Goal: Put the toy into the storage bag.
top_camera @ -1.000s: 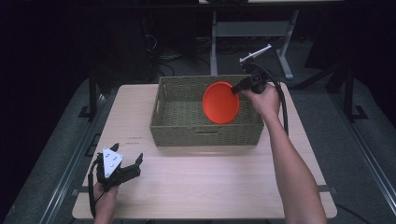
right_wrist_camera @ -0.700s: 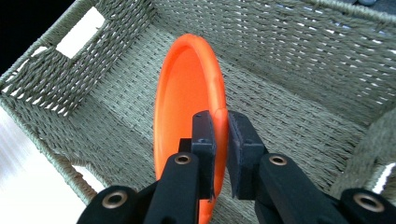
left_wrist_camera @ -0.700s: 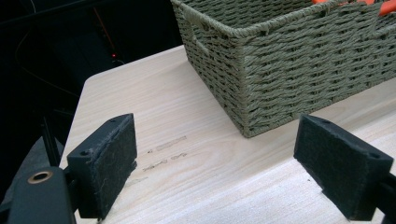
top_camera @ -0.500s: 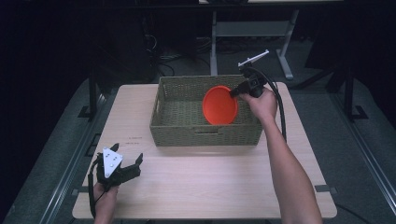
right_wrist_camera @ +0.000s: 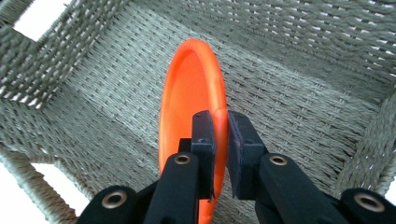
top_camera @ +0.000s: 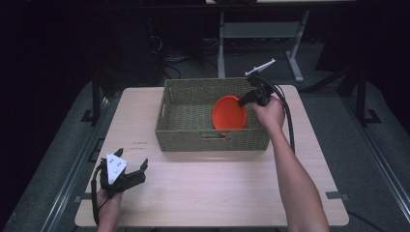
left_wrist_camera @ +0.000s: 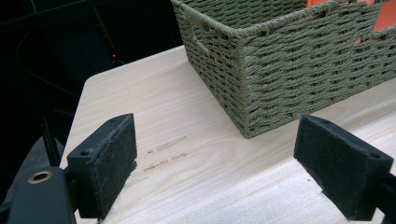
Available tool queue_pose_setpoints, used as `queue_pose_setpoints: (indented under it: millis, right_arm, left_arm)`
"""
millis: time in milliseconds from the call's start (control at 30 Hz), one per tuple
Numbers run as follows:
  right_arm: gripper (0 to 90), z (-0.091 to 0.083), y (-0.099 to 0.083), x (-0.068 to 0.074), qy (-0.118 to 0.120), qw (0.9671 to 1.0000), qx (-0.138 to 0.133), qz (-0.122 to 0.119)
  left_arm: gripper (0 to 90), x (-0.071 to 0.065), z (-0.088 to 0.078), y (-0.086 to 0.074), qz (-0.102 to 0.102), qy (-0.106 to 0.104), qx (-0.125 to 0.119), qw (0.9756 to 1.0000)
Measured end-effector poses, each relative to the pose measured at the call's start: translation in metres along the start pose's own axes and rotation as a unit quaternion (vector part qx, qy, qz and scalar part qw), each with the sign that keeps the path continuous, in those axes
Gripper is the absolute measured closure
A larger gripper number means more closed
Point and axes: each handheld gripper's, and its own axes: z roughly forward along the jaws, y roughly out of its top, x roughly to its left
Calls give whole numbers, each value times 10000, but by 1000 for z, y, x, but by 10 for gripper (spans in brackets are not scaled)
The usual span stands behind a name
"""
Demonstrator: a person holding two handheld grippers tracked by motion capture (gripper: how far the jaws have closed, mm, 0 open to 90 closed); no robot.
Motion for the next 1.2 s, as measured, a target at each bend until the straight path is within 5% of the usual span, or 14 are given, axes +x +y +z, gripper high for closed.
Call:
queue_pose_setpoints:
  millis: [1200]
  right_arm:
    - [746, 9, -4, -7, -121, 9992, 369, 87]
  left_arm:
    - [127, 1, 2, 1, -1, 48, 51, 10000]
